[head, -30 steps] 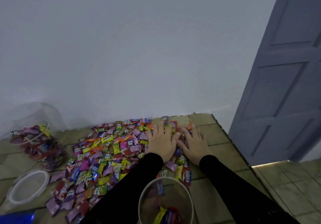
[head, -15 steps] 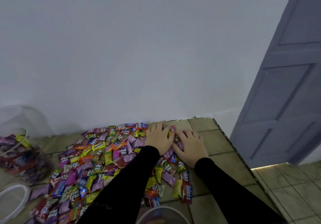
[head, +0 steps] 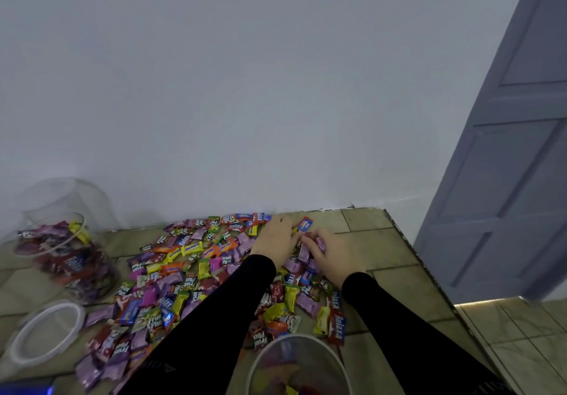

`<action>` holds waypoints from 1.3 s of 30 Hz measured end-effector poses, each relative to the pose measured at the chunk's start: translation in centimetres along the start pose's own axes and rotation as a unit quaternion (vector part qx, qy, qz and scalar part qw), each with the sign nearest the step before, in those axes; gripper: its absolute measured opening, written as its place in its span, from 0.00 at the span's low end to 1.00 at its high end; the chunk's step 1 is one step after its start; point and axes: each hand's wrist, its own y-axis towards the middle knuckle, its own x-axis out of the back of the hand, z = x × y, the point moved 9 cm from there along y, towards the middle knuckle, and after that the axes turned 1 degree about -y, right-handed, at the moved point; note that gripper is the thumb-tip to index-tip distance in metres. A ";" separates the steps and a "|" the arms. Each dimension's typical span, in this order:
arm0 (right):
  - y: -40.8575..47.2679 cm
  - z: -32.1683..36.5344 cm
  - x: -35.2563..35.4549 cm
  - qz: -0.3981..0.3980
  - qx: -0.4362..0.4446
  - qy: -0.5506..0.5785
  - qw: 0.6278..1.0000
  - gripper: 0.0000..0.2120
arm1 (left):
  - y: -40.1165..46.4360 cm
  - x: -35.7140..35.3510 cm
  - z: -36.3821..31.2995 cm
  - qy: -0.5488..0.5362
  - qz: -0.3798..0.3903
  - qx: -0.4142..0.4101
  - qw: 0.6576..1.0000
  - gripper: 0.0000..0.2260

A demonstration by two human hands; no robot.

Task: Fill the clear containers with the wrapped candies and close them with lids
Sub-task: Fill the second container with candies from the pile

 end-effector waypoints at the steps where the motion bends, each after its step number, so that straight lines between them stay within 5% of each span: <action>1: -0.1 0.0 -0.1 -0.005 -0.009 0.030 0.999 0.14 | -0.3 0.5 -0.1 -0.009 -0.012 0.000 1.000 0.15; 10: -1.5 1.2 1.2 -0.049 -0.066 0.146 0.986 0.14 | -3.6 4.7 0.6 -0.129 -0.108 0.041 0.985 0.12; 29: -7.4 8.1 8.7 -0.122 -0.020 0.244 0.962 0.12 | -13.4 11.9 -1.5 -0.263 -0.217 0.062 0.938 0.10; 39: -12.2 12.7 13.7 -0.156 -0.029 0.536 0.829 0.13 | -20.6 17.3 -5.7 -0.415 -0.326 -0.002 0.850 0.10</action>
